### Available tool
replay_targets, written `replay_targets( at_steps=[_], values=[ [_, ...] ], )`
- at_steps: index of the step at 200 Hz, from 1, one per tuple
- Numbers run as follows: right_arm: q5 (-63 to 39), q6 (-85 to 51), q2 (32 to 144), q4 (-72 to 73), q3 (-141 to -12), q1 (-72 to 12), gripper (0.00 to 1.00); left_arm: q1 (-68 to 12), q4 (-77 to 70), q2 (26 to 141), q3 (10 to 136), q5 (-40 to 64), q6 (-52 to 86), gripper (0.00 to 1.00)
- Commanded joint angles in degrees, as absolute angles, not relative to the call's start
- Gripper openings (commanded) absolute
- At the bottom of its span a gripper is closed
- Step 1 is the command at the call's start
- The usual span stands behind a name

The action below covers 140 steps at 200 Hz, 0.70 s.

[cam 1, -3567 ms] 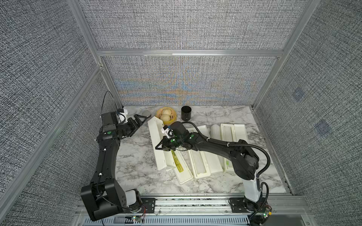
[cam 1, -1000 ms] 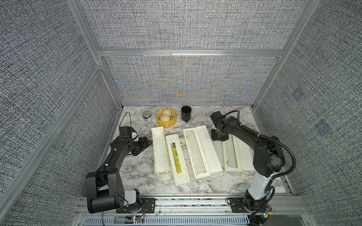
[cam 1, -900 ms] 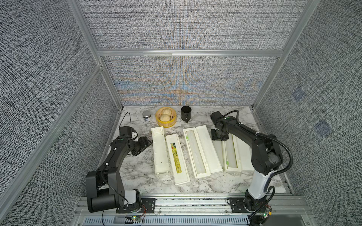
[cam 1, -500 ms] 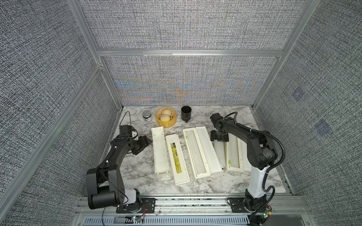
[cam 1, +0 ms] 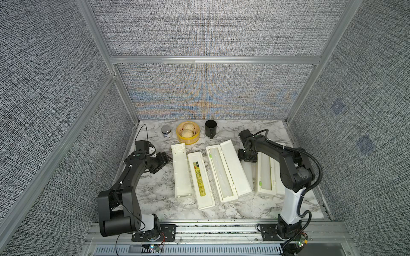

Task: Put plastic wrap rolls into dispensers
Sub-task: Pick up the plastic wrap from the center of the board, then place the plastic wrap into the plastic wrap cutting box.

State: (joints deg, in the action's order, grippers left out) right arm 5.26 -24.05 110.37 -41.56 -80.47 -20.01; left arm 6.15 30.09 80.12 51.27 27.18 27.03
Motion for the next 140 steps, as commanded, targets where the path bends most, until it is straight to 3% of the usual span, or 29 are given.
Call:
replay_targets(
  at_steps=[1, 62, 140],
  values=[
    [5.6, -21.5, 106.0, -40.3, -81.4, -20.0, 0.53, 6.2, 30.8, 79.5, 52.1, 28.0, 26.4, 0.78],
    [4.8, -12.2, 97.5, -40.0, -82.2, -16.9, 0.5, 6.2, 32.8, 79.0, 55.3, 31.1, 25.1, 0.8],
    [-21.3, -11.3, 91.3, -38.9, -84.4, -12.4, 0.49, 5.6, 33.0, 76.4, 56.9, 37.7, 23.3, 0.84]
  ],
)
